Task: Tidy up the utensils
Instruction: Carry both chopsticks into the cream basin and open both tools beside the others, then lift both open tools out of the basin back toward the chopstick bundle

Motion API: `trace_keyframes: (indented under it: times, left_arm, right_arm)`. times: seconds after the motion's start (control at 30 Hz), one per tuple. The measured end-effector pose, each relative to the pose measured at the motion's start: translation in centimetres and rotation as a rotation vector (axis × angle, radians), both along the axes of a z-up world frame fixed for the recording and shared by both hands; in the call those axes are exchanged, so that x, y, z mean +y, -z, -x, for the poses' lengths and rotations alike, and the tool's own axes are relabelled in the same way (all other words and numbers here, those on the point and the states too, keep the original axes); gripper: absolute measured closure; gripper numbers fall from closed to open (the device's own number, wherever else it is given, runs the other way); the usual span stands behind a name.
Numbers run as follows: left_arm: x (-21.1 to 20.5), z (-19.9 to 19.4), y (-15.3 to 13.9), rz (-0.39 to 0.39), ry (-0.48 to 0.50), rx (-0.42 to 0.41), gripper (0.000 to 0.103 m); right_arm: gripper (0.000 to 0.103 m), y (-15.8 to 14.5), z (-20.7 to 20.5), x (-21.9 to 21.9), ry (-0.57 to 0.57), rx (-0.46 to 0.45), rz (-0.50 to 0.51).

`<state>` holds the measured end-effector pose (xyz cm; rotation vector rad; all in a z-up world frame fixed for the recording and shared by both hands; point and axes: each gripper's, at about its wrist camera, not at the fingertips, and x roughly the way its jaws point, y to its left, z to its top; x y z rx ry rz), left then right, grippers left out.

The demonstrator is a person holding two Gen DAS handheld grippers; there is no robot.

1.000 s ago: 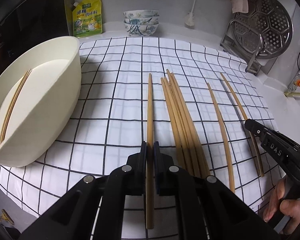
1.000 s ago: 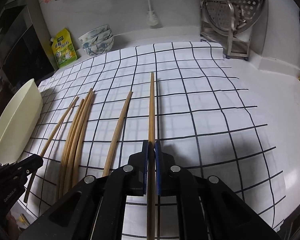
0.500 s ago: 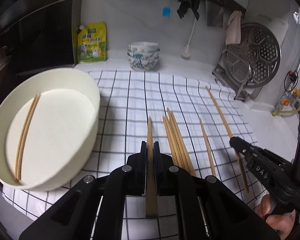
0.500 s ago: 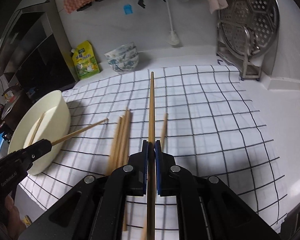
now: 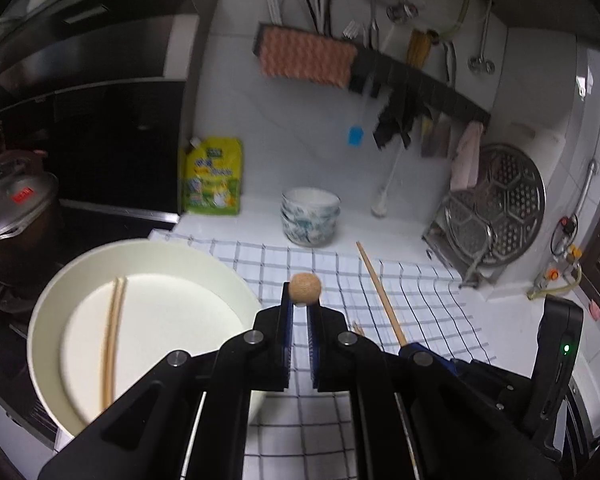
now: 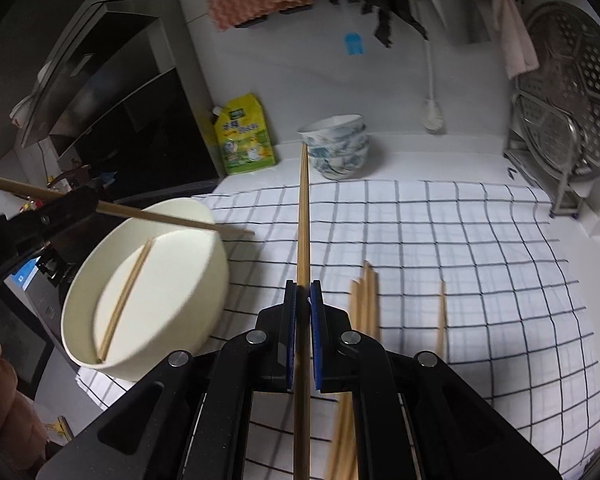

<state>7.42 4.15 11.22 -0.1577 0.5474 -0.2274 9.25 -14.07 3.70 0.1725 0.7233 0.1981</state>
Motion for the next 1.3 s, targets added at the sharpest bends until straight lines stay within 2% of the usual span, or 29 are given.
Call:
trace_keyframes:
  times: [0.17,0.33,0.53,0.67,0.8,0.83,0.87,0.9,0.93,0.97,1.13,1.3]
  left_arm:
    - [4.0,-0.9,0.6,-0.037,-0.089,0.006,0.096]
    - [7.7,-1.7,4.4,-0.102,-0.166,0.104,0.096]
    - [10.9,-2.6,8.6,-0.102,-0.197,0.239,0.096]
    - [11.9,-4.2,10.5,-0.105,-0.206,0.300,0.096]
    - [12.7,-5.2,11.1,-0.101,-0.225,0.336,0.095]
    - [13.0,-5.3,11.1,-0.104,-0.235,0.341,0.087]
    - [13.2,-5.2,11.1,-0.109,-0.243,0.340,0.071]
    - [13.4,-5.1,11.0,-0.113,-0.251,0.332,0.062]
    - [13.7,-4.7,10.9,-0.119,-0.266,0.315,0.041]
    - [13.8,-4.5,10.7,-0.122,-0.279,0.297,0.034]
    - [14.6,-3.5,10.4,-0.137,-0.318,0.273,0.034]
    - [14.8,-2.8,10.2,-0.122,-0.313,0.276,0.034]
  right_arm:
    - [0.096,-0.4,-1.4,3.9,-0.070,0.002,0.002]
    - [0.096,0.7,-3.0,8.0,-0.150,0.044,0.007]
    - [0.096,2.5,-5.2,13.4,-0.248,0.125,0.039]
    - [0.096,3.6,-6.9,16.1,-0.288,0.172,0.050]
    - [0.096,3.9,-8.2,17.6,-0.304,0.196,0.055]
    - [0.096,4.0,-8.3,17.8,-0.306,0.200,0.056]
    - [0.094,3.9,-8.4,17.7,-0.298,0.198,0.052]
    - [0.088,3.9,-8.4,17.7,-0.292,0.196,0.049]
    - [0.084,3.8,-8.4,17.6,-0.287,0.193,0.048]
    - [0.080,3.7,-8.3,17.3,-0.280,0.185,0.045]
    - [0.080,3.4,-7.5,16.6,-0.260,0.171,0.032]
    - [0.080,3.0,-6.2,16.1,-0.254,0.156,0.035]
